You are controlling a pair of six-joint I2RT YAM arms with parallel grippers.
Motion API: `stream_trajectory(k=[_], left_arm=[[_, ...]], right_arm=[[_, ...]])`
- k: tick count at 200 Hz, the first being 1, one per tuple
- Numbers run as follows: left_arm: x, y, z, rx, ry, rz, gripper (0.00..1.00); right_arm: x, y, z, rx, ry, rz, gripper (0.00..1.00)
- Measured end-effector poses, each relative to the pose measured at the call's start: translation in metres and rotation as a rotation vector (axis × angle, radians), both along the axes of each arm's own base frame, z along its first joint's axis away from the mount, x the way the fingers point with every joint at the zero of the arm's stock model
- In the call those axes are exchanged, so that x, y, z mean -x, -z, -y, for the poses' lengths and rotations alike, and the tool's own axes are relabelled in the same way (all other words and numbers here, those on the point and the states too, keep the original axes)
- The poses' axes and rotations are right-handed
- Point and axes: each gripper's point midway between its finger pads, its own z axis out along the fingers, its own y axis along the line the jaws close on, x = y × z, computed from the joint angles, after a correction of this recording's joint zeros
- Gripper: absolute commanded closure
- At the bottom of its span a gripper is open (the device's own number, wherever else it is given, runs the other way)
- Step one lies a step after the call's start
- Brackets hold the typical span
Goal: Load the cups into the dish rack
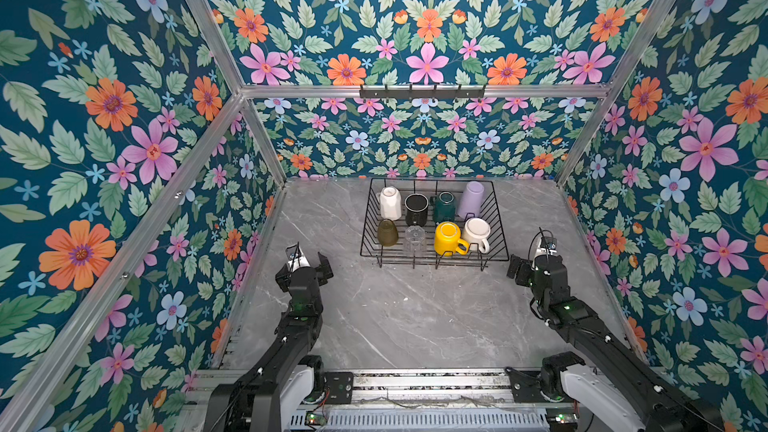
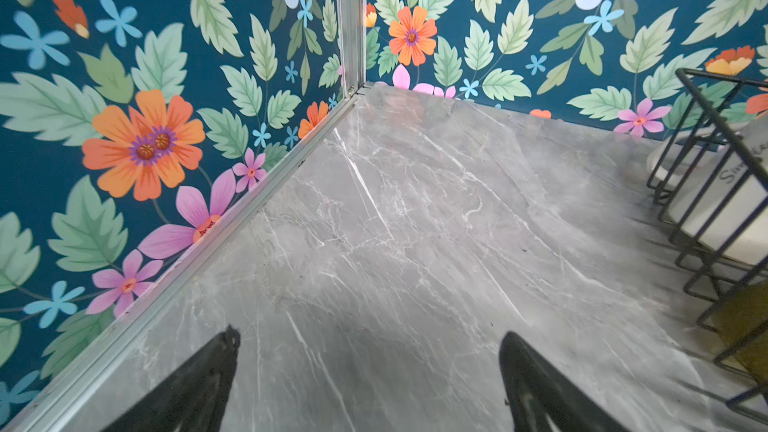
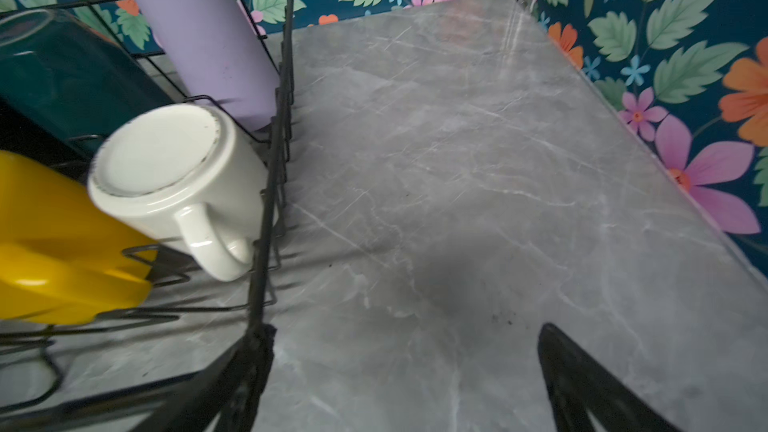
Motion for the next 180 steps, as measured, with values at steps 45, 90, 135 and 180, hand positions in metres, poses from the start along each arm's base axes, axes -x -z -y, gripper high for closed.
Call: stream_trajectory(k=[45,90,135,180], left_arm=[[-0.015,0.017,0.002,0.017,0.030,0.023,0.01],[-0.040,0.000,0.007,-0.001,0.074,0.117,0.01],[-0.050,0.023,0.009,-0.037,0.098,0.094,0.00],[-0.065,0.003,0.010,-0.047,0.100,0.155,0.00]], right_arm=[[-0.016,0.010,0.021,0.123,0.054,0.070,0.01],[-0.031,0.025,0.040,0.105,0.054,0.113,0.01],[-0.051,0.036,0.024,0.095,-0.051,0.133,0.01],[-0.061,0.032,0.024,0.093,-0.055,0.160,0.01]])
